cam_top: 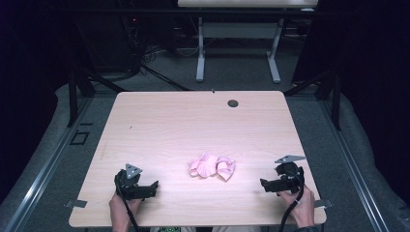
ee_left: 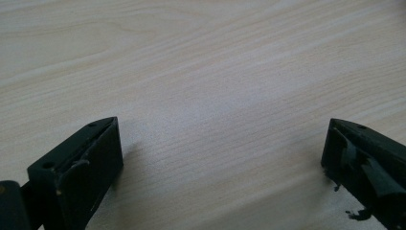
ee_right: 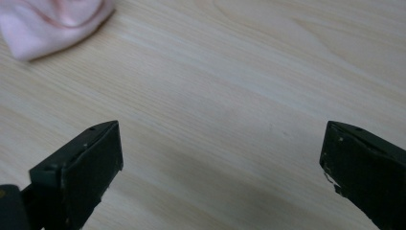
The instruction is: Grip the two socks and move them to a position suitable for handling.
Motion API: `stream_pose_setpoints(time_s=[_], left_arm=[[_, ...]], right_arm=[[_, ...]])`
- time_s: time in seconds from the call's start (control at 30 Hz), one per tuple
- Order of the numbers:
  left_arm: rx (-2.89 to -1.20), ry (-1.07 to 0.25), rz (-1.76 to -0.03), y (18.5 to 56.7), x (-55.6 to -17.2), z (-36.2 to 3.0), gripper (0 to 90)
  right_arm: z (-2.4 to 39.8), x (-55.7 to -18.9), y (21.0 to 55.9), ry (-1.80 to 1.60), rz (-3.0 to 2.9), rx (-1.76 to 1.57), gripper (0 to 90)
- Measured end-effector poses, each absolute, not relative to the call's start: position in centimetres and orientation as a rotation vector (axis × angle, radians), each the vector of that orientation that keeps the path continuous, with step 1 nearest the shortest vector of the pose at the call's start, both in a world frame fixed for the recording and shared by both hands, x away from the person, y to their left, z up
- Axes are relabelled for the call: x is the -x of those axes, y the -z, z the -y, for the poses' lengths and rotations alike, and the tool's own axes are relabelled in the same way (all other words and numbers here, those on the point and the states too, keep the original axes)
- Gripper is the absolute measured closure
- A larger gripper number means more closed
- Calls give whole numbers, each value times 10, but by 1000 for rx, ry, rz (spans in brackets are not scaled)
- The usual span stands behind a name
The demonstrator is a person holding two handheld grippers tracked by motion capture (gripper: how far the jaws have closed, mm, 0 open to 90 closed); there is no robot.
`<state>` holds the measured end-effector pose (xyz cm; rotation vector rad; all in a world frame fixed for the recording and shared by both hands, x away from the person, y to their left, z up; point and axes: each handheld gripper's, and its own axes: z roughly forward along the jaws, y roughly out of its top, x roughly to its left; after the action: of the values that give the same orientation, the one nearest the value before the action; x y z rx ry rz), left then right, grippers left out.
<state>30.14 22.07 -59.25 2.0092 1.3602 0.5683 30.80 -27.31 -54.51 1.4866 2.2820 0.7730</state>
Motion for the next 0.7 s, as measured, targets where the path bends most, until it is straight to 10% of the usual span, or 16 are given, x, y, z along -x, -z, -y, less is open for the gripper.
stream_pose_setpoints(time_s=[0.4,0.7], left_arm=[[-2010,-569,-1360,592,-301,-221,1],[-2010,-569,-1361,592,-301,-221,1]], right_arm=[[209,-350,514,-743,-2555,-1321,2],[148,-381,521,-635,-2698,-1175,173]])
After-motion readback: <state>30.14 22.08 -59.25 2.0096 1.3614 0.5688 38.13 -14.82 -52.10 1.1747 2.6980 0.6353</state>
